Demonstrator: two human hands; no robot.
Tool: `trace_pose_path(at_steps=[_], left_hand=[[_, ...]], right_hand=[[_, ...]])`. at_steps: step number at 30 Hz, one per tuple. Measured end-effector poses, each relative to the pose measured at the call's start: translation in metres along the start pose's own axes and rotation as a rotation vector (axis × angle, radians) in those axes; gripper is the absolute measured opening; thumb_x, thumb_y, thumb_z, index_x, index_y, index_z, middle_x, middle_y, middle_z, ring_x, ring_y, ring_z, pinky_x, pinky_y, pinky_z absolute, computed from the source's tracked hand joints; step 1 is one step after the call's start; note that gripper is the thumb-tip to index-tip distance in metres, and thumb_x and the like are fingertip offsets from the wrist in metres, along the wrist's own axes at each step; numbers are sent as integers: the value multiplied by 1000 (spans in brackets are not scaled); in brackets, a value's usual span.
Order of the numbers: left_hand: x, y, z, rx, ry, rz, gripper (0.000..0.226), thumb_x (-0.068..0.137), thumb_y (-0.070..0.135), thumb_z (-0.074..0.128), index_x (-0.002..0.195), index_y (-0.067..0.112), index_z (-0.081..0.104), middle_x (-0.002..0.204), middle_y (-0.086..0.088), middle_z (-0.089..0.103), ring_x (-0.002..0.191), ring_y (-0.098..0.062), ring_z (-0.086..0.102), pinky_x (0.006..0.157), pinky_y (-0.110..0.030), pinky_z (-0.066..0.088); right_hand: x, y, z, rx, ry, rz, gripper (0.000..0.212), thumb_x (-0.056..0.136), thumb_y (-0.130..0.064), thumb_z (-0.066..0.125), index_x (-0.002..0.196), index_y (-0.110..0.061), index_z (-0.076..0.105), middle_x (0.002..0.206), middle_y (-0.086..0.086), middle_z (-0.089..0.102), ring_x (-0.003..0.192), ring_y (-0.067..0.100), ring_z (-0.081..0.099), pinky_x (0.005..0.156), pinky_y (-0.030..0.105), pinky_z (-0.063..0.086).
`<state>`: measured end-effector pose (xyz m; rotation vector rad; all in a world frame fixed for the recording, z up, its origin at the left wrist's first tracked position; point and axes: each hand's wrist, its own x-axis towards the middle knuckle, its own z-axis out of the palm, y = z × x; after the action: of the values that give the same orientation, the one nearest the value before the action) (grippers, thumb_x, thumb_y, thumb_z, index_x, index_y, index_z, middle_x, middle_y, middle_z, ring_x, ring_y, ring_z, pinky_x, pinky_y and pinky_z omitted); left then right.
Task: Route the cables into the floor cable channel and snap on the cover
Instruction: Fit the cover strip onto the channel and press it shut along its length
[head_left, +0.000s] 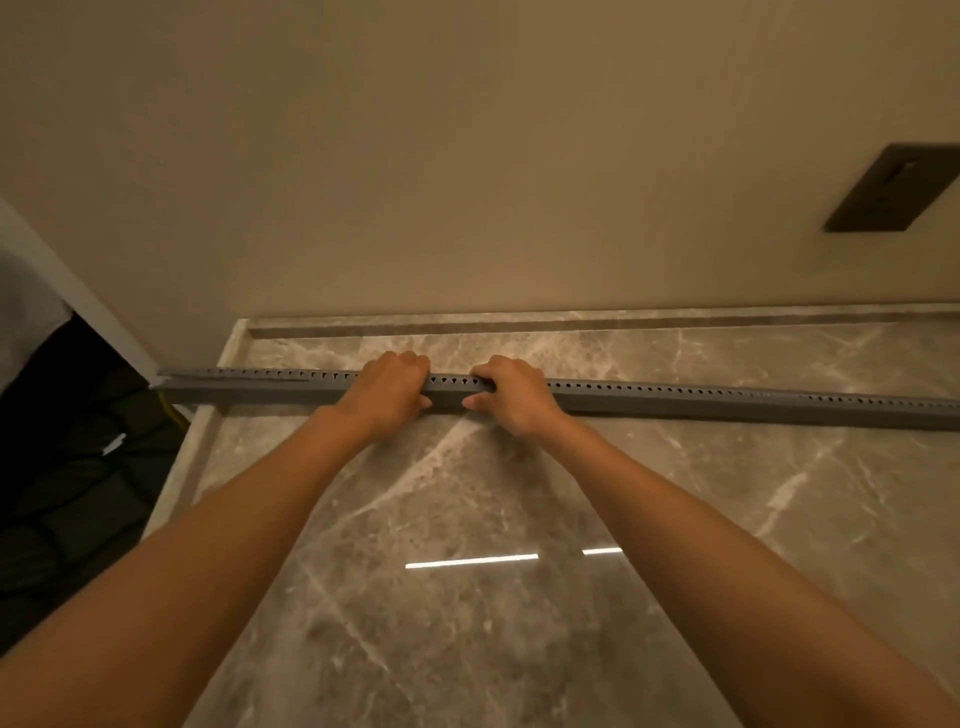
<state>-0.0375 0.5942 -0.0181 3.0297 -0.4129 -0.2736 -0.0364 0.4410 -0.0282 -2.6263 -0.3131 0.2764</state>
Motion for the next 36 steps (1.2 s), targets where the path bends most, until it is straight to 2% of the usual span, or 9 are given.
trace_pose_path(at_steps=[6, 9, 12, 18, 24, 28, 32, 36], left_hand=[[0, -8, 5, -18, 89, 78, 22, 89, 19, 58, 106, 4, 60, 114, -14, 62, 103, -30, 54, 85, -38, 44], [2, -16, 4, -105, 71, 100, 26, 89, 24, 60, 109, 7, 60, 114, -13, 61, 104, -28, 54, 83, -36, 43], [1, -28, -1, -216, 38, 93, 30, 86, 27, 64, 109, 9, 61, 110, -12, 63, 100, -28, 57, 74, -32, 39], [-14, -71, -12, -217, 14, -31, 34, 80, 33, 70, 102, 8, 65, 103, -11, 65, 85, -23, 54, 68, -31, 38], [-14, -93, -18, -108, -108, 1, 30, 87, 35, 62, 108, 13, 61, 109, -11, 65, 99, -29, 59, 72, -33, 40], [-17, -89, -14, -47, -33, 32, 27, 87, 31, 59, 104, 11, 62, 108, -12, 65, 99, -30, 59, 72, -33, 41], [-21, -87, -8, 14, 51, 64, 26, 87, 28, 58, 102, 7, 63, 106, -13, 66, 97, -31, 59, 75, -35, 43], [-21, -90, -8, -45, 55, 74, 29, 87, 30, 59, 104, 7, 62, 108, -12, 65, 98, -30, 58, 73, -34, 40]], right_hand=[[-6, -4, 1, -16, 50, 8, 28, 87, -24, 60, 106, -5, 64, 107, 15, 60, 101, 30, 53, 76, 29, 31], [-6, -8, 0, -30, 40, 39, 27, 87, -24, 60, 106, -6, 65, 108, 15, 61, 101, 30, 54, 77, 30, 33], [-4, -13, -1, -71, 1, 65, 27, 86, -25, 61, 105, -6, 65, 107, 16, 64, 100, 32, 57, 78, 35, 40], [6, -44, 16, -108, -3, 39, 29, 86, -28, 62, 105, -6, 62, 108, 14, 65, 101, 33, 58, 84, 37, 40], [18, -76, 37, -107, 31, -9, 35, 87, -36, 58, 107, -8, 59, 110, 12, 65, 102, 32, 57, 87, 39, 38], [20, -76, 37, -88, 49, -17, 33, 86, -35, 59, 106, -9, 62, 109, 12, 64, 101, 31, 56, 80, 36, 34], [18, -79, 38, -68, 64, -14, 30, 85, -30, 61, 105, -7, 64, 109, 13, 63, 101, 31, 54, 82, 34, 34], [17, -81, 37, -64, 59, -3, 28, 85, -28, 63, 101, -5, 63, 106, 14, 64, 99, 32, 55, 76, 32, 30]])
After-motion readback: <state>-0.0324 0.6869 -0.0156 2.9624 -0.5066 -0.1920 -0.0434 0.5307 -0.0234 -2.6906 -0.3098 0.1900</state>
